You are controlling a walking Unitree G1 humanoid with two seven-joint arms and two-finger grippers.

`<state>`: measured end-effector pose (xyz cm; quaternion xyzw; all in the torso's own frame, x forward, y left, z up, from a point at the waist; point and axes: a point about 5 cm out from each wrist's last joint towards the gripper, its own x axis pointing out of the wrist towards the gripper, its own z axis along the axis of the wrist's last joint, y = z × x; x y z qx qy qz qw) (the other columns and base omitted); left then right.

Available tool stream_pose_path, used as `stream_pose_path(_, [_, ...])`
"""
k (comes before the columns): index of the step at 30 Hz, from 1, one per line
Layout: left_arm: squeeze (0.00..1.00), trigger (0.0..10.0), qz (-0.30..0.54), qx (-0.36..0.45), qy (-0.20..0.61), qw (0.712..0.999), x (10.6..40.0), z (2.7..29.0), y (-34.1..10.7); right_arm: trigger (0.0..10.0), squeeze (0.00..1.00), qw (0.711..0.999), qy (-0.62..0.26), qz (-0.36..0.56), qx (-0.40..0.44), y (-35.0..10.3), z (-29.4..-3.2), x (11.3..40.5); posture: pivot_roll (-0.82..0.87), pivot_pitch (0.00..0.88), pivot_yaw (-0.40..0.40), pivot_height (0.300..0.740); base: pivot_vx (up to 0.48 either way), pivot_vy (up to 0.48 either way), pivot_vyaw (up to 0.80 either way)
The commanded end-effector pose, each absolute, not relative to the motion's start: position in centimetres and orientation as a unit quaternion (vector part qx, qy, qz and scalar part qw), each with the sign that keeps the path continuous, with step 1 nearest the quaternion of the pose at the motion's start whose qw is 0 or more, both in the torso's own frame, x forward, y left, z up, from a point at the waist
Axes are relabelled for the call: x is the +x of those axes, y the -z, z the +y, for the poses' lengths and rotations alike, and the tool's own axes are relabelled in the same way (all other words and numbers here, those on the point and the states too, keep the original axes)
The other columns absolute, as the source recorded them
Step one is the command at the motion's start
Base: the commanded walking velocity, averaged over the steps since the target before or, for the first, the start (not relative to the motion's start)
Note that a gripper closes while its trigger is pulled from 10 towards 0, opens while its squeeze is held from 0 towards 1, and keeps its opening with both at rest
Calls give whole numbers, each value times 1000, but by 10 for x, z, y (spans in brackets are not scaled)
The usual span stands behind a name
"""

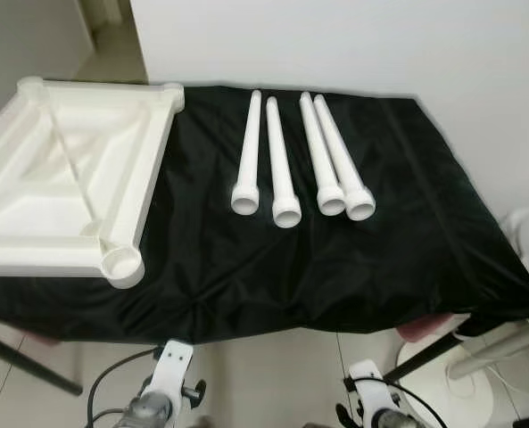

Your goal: Building children table

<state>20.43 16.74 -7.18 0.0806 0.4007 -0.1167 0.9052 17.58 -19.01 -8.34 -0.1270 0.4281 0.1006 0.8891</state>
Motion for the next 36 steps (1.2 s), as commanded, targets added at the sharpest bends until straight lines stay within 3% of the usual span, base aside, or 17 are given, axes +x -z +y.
stream_pose_path(1, [0,10000,414,86,109,900,197,175,75,10000,0,886,-107,434,-122,86,-185,173,-31,14,-16,740,0,285,0])
stream_pose_path(24, [0,10000,405,125,147,894,196,170,75,10000,0,889,-110,429,-120,85,-182,175,-27,29,-16,740,0,49,0])
stream_pose_path(36, [0,10000,404,122,150,894,196,169,75,10000,0,890,-109,427,-118,85,-182,175,-29,36,-14,740,0,-417,0])
